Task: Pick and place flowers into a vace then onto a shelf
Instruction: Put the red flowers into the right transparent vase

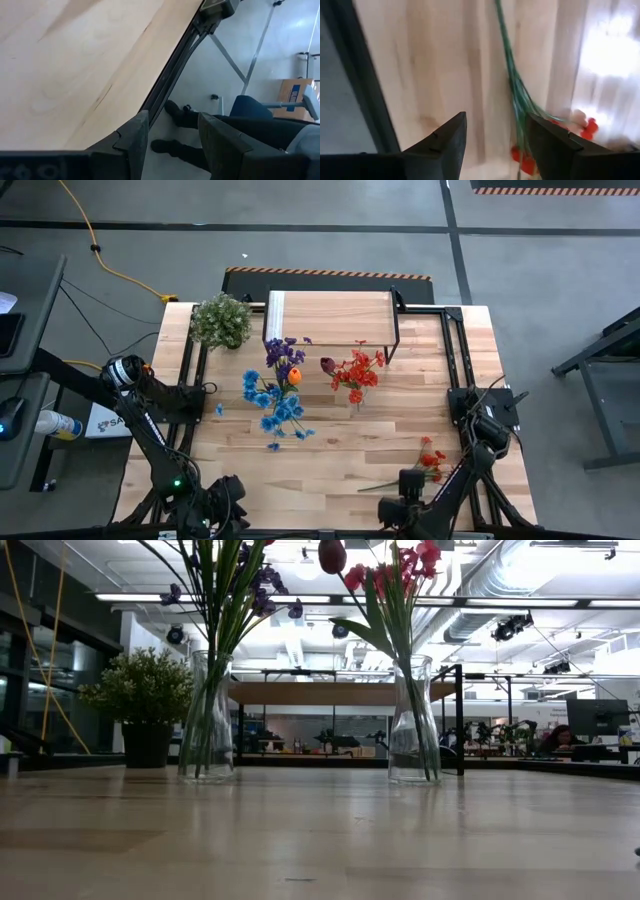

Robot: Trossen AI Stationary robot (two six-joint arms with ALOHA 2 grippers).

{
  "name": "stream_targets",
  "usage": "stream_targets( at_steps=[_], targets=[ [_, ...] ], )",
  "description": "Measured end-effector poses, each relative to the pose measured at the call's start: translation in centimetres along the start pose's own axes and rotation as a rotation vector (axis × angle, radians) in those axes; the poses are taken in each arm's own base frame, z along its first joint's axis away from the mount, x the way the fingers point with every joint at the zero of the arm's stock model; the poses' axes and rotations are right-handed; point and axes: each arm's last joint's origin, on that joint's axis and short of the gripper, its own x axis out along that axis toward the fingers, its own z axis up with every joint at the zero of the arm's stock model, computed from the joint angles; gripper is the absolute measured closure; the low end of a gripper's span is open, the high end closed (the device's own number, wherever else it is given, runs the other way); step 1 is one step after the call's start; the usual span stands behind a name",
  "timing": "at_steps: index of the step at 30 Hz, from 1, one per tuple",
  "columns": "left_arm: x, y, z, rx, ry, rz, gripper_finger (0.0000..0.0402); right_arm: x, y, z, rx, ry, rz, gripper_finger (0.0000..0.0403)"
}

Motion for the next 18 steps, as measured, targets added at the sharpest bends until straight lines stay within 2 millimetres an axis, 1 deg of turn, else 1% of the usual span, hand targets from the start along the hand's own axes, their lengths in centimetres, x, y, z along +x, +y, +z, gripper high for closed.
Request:
stream_targets(
  at_steps=[3,8,14,18],
  targets=[
    [0.0,0.0,0.0,0.0,-0.008,-0.001,0.0195,0.0,0.2,0.2,-0.014,-0.031,0.008,0.0222],
    [0.0,0.0,0.0,-0.013,-0.008,-0.001,0.0195,0.3,0.1,0.3,-0.015,-0.075,-0.03,0.0242],
    [0.0,-0.1,0.0,-0.039,-0.007,-0.012,0.0195,3.3,-0.1,-0.3,-0.026,0.01,-0.075,0.0268],
    [0.0,-0.1,0.0,-0.064,-0.006,-0.013,0.0195,4.6,-0.5,-0.6,-0.032,0.038,-0.124,0.0278]
  ],
)
